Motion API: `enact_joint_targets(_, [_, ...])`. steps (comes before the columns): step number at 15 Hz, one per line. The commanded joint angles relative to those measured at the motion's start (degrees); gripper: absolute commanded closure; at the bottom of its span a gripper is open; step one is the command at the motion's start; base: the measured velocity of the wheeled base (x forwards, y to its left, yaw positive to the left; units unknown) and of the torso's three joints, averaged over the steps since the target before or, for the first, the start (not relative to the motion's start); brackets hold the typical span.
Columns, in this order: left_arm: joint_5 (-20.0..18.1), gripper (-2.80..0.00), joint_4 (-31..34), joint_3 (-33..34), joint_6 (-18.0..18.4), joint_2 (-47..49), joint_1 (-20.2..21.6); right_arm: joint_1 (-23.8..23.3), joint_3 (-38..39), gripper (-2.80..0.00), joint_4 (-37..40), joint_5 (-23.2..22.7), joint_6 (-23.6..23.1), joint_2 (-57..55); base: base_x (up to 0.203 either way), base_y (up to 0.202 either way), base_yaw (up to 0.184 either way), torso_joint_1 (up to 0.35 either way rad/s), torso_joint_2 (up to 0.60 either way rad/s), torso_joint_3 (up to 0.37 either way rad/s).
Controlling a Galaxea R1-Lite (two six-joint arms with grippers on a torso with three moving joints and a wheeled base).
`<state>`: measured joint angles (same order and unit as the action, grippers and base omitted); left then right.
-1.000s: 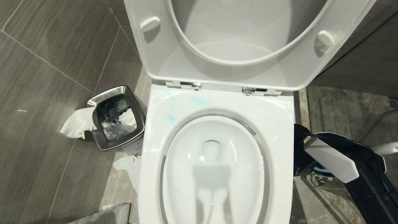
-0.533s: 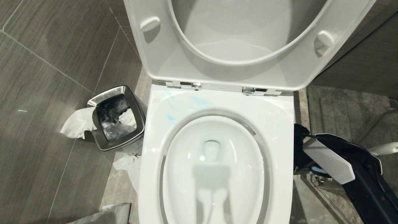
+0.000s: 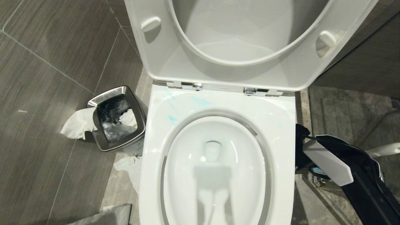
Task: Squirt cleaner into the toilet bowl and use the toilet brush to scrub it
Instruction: Pour in the cleaning agent
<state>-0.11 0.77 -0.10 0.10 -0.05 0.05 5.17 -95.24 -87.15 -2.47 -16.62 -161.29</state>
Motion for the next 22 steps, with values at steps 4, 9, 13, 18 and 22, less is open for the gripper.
enact_joint_targets(4, [0.02, 0.0, 0.02, 0.01, -0.01, 0.05, 0.04, 0.02, -1.18, -2.8, -0.51, -0.16, -0.17, -0.7, 0.0, 0.0, 0.0, 0.0, 0.0, 0.0])
enact_joint_targets(9, [0.02, 0.0, 0.02, 0.01, -0.01, 0.05, 0.04, 0.02, -1.44, 0.0, -0.51, -0.07, -0.26, -0.78, 0.0, 0.0, 0.0, 0.0, 0.0, 0.0])
enact_joint_targets(13, [0.02, 0.0, 0.02, 0.01, -0.01, 0.05, 0.04, 0.02, -1.44, 0.0, -0.51, 0.27, -0.42, -0.78, 0.0, 0.0, 0.0, 0.0, 0.0, 0.0])
enact_joint_targets(18, [0.02, 0.0, 0.02, 0.01, -0.01, 0.05, 0.04, 0.02, -2.72, 0.0, -0.51, 4.72, -1.36, -0.89, 0.0, 0.0, 0.0, 0.0, 0.0, 0.0])
enact_joint_targets(22, [0.02, 0.0, 0.02, 0.01, -0.01, 0.05, 0.04, 0.02, -3.96, 0.0, -0.51, 9.94, -2.32, -0.96, 0.0, 0.0, 0.0, 0.0, 0.0, 0.0])
